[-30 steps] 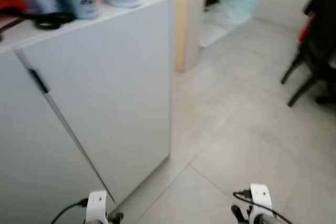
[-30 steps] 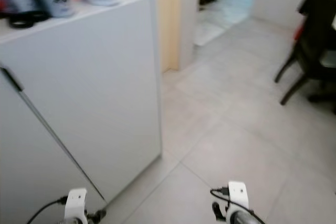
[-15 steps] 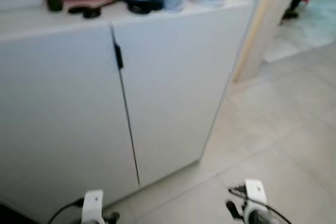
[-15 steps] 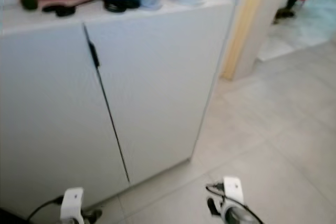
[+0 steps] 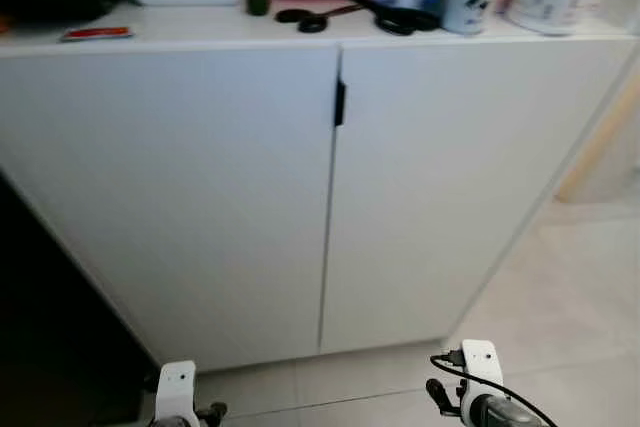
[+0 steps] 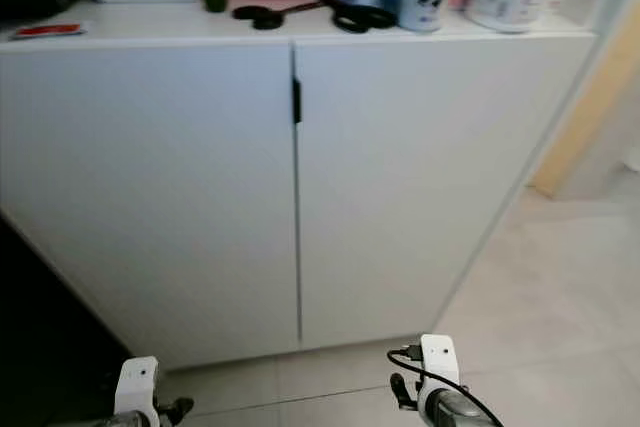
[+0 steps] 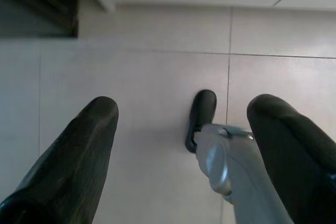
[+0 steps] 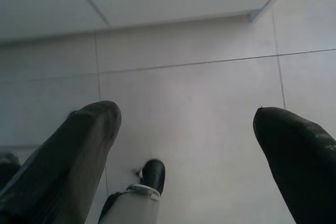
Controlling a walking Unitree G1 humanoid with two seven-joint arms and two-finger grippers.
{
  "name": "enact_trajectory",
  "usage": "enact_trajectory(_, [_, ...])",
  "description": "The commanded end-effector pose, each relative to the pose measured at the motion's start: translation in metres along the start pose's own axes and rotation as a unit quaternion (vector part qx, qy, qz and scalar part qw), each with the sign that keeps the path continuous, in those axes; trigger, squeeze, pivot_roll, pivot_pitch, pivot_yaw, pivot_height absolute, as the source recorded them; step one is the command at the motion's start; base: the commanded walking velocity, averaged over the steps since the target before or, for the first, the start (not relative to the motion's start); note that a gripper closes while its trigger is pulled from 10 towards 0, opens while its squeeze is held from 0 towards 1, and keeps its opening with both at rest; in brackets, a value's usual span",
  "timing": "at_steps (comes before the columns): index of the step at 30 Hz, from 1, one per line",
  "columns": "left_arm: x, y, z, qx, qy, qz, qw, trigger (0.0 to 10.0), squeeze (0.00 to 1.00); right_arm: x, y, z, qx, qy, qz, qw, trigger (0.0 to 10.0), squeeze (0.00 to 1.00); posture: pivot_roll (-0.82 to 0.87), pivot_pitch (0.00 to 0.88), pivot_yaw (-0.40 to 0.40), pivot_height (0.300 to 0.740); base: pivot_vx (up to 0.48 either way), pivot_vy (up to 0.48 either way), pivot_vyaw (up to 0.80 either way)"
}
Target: Restocking fridge
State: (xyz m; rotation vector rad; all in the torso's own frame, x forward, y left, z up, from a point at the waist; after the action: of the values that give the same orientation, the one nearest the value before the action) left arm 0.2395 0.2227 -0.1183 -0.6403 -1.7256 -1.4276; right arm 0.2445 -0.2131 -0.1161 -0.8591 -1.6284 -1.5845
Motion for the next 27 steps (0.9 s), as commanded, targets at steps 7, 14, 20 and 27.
enact_trajectory(7, [0.0004,-0.0039,0.0031,0.005,0.004,0.008,1.000,10.0,0.00,-0.0001,-0.0016,0.0010,0.005,0.002,0.004,1.000,10.0,0.00,0.00,0.000,-0.058,0.740,0.000,0.000,0.80])
enact_trajectory(14, [0.0005,-0.0055,0.0024,0.004,0.002,0.008,1.000,10.0,0.00,0.0000,-0.0048,-0.0012,-0.010,-0.010,0.007,1.000,10.0,0.00,0.00,0.000,-0.056,0.740,0.000,0.000,0.53])
enact_trajectory(20, [0.0007,-0.0083,0.0031,0.001,0.002,0.014,1.000,10.0,0.00,0.0000,-0.0069,-0.0004,-0.017,-0.010,0.009,1.000,10.0,0.00,0.00,0.000,-0.049,0.740,0.000,0.000,0.00])
enact_trajectory(27, [0.0009,-0.0121,0.0040,0.001,0.004,0.022,1.000,10.0,0.00,0.0000,-0.0090,0.0010,-0.016,-0.005,0.011,1.000,10.0,0.00,0.01,0.000,-0.047,0.740,0.000,0.160,0.00])
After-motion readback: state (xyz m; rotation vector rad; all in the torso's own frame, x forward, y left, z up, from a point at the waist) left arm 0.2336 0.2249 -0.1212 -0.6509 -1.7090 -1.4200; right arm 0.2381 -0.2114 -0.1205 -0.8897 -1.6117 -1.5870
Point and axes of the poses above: a point about 5 cm out from each wrist's last joint towards the gripper, its own x axis pointing back from the gripper into the wrist, its own y axis along the axis of the wrist's last joint, z = x × y, the point moved 6 cm from there along -x, pointing out of the wrist towards the gripper, and after that the axes turned 7 degrees about x, right-handed, at the moved point
